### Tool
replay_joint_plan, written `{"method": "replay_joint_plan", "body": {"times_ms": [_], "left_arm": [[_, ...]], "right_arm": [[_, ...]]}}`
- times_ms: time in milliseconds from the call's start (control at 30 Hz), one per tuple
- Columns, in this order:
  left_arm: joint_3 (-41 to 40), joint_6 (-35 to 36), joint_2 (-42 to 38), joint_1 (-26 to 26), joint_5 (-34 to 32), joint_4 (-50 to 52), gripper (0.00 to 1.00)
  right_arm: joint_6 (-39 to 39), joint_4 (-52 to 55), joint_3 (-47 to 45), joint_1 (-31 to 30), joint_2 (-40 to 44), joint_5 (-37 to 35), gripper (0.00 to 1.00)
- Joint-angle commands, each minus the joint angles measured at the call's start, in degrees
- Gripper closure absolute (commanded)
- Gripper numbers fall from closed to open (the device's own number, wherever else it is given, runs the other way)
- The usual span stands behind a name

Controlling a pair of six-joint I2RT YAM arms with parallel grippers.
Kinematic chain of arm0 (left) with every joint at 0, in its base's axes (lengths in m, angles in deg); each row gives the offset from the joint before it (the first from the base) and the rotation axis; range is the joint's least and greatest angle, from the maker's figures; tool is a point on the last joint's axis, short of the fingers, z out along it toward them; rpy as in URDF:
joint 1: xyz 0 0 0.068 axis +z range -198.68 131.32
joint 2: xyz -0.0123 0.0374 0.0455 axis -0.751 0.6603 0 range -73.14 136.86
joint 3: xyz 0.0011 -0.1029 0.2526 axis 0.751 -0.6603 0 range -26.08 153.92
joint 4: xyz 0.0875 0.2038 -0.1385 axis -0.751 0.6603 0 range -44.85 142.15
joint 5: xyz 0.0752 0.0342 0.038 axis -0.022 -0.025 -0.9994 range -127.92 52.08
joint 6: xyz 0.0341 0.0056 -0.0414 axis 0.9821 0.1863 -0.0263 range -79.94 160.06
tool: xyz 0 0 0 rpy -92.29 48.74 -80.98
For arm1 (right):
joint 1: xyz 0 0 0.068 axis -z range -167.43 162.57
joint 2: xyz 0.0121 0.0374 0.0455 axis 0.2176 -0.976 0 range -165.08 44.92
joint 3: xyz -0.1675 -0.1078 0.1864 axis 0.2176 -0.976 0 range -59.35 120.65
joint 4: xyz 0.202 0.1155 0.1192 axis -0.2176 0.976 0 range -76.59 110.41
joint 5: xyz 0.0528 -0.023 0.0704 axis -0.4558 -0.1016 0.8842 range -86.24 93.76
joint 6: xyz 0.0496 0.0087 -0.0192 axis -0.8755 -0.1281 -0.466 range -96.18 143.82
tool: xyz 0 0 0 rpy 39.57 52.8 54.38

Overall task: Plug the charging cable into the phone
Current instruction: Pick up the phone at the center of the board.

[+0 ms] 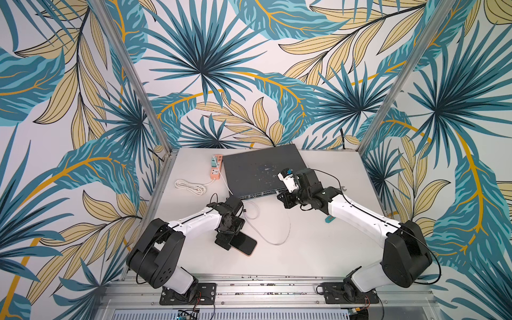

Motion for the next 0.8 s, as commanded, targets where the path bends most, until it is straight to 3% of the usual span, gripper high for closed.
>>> {"method": "replay_joint_plan", "body": {"times_ms": [0, 433, 633, 767], "left_arm": [[1.36, 2.5, 2.63, 0.42, -2.34, 3.58, 0.05], [4.08, 4.0, 6.19, 0.47, -2.13, 6.3, 0.07], [3.04, 3.45, 6.19, 0.48, -2.05, 4.54, 0.27], [2.21, 3.3, 5.8, 0.6, -1.88, 3.53, 0.5]], "right_arm": [[0.26, -1.46, -1.67, 0.2, -0.07, 1.26, 1.0], [-0.82, -4.17, -4.22, 1.33, 1.42, 2.9, 1.0], [-0.89, -4.39, -4.54, 1.95, 1.79, 2.86, 1.0], [-0.91, -4.21, -4.46, 2.3, 2.02, 2.6, 1.0]]}}
